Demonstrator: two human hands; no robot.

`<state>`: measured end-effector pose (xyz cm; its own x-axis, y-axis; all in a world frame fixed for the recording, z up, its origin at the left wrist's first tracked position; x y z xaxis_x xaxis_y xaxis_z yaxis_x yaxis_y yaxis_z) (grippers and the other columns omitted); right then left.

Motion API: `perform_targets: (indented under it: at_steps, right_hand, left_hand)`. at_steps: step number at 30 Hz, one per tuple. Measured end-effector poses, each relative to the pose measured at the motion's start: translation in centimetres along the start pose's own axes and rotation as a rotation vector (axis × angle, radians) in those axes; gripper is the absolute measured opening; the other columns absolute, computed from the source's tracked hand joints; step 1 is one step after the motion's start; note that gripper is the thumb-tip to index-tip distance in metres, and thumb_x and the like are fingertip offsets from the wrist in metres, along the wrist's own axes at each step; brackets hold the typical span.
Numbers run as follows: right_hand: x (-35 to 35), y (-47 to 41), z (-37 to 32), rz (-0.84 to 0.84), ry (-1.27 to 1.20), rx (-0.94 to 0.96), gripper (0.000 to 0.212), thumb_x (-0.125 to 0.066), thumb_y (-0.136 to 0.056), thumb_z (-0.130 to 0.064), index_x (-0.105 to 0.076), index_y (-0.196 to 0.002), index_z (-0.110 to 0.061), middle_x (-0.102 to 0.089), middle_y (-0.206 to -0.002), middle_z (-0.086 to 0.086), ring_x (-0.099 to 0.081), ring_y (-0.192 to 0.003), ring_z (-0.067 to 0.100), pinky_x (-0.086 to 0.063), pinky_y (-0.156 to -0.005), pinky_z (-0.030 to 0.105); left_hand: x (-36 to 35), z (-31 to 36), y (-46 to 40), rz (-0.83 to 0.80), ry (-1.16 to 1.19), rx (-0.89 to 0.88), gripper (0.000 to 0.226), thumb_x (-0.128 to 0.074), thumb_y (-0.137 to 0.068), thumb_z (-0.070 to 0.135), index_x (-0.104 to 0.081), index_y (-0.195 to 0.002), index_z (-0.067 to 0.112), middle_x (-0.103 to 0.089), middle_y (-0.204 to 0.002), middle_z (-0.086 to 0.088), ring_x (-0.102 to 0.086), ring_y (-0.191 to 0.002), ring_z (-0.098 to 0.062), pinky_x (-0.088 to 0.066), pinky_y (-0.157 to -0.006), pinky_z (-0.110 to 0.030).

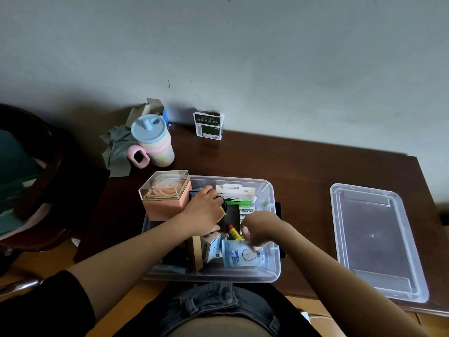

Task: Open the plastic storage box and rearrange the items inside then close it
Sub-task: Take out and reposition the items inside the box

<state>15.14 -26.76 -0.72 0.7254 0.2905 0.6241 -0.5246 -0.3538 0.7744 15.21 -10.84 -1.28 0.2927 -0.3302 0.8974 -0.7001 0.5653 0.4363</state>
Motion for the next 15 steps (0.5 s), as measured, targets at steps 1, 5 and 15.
perform_targets:
  at_steps: [1,5,15]
  right_hand:
    - [0.0,0.2,-0.4,-0.001,0.011,0.021,0.023,-0.068,-0.075,-0.008,-0.068,-0.098,-0.009,-0.068,-0.096,0.008,-0.062,-0.089,0.025,-0.044,-0.066,0.026]
    - [-1.2,-0.1,-1.7,-0.154,-0.038,0.160,0.024,-0.061,-0.085,-0.002,-0.071,-0.106,-0.009,-0.070,-0.108,0.008,-0.063,-0.104,0.023,-0.050,-0.084,0.033]
    - [-3.3,-4.0,-1.5,0.150,-0.477,-0.052,0.030,-0.054,-0.088,-0.018,-0.063,-0.111,-0.001,-0.067,-0.107,0.016,-0.062,-0.101,0.031,-0.052,-0.088,0.041]
  left_hand:
    - [0.1,-0.1,0.0,0.004,0.009,-0.010,0.031,-0.053,-0.090,0.042,-0.069,-0.107,0.022,-0.058,-0.113,-0.003,-0.044,-0.113,-0.027,-0.023,-0.108,-0.040]
    - [0.0,-0.2,0.1,0.007,-0.013,-0.034,0.025,-0.051,-0.089,0.022,-0.069,-0.106,0.027,-0.059,-0.107,0.000,-0.046,-0.107,-0.027,-0.031,-0.097,-0.038]
    - [-0.3,0.0,0.1,0.011,-0.027,-0.059,0.038,-0.050,-0.087,0.008,-0.063,-0.117,0.027,-0.056,-0.123,0.002,-0.045,-0.114,-0.027,-0.031,-0.102,-0.039]
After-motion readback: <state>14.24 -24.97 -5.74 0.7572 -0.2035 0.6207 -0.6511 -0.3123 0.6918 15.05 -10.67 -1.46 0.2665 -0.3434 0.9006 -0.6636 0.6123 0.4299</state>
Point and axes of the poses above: each hand's wrist, its own y-axis away from the middle knuckle, its own x-axis out of the back of the hand, z = x × y, the point moved 1 cm from there along -y, towards the middle knuckle
